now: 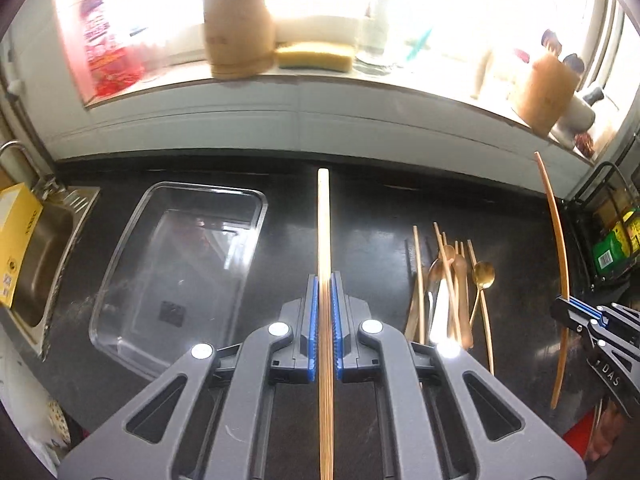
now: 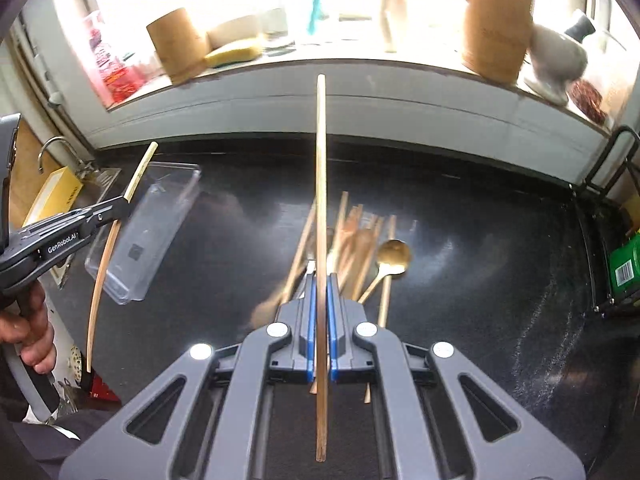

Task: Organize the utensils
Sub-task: 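Carry both held chopsticks over the clear plastic tray with both tools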

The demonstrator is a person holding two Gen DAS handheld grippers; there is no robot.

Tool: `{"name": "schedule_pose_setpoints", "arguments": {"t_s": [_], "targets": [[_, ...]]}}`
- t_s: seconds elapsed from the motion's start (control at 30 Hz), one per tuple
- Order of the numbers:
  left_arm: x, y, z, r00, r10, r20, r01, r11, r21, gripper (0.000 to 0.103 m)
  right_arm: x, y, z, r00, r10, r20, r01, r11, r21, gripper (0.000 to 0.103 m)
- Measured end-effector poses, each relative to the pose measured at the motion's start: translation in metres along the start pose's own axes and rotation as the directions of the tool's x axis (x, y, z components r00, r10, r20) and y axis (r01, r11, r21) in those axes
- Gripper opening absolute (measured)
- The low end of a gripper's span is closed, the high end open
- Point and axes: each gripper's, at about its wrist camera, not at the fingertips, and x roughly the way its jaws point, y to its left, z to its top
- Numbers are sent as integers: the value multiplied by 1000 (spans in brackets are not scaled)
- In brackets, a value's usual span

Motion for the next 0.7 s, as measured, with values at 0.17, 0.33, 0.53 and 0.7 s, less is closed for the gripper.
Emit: {"name": "schedule_pose_setpoints", "arguments": {"t_s": [0.17, 0.33, 0.53, 0.7], "targets": [[-20, 30, -11, 1000, 25, 18, -25, 999, -28, 6, -3, 40, 6, 999, 38, -1, -38, 999, -25, 6], [-27, 74, -16, 998, 58, 18, -56, 996, -68, 6, 9, 91, 14, 997, 78, -6, -78, 994, -73, 6], [-31, 128, -19, 996, 84, 22, -81, 990, -115, 6, 28, 150, 27, 993, 119, -19, -121, 986, -118, 6], [-29, 171, -15, 995, 99, 21, -95, 985, -143, 6, 48, 197, 38, 987, 156, -37, -159, 978, -132, 6]]}}
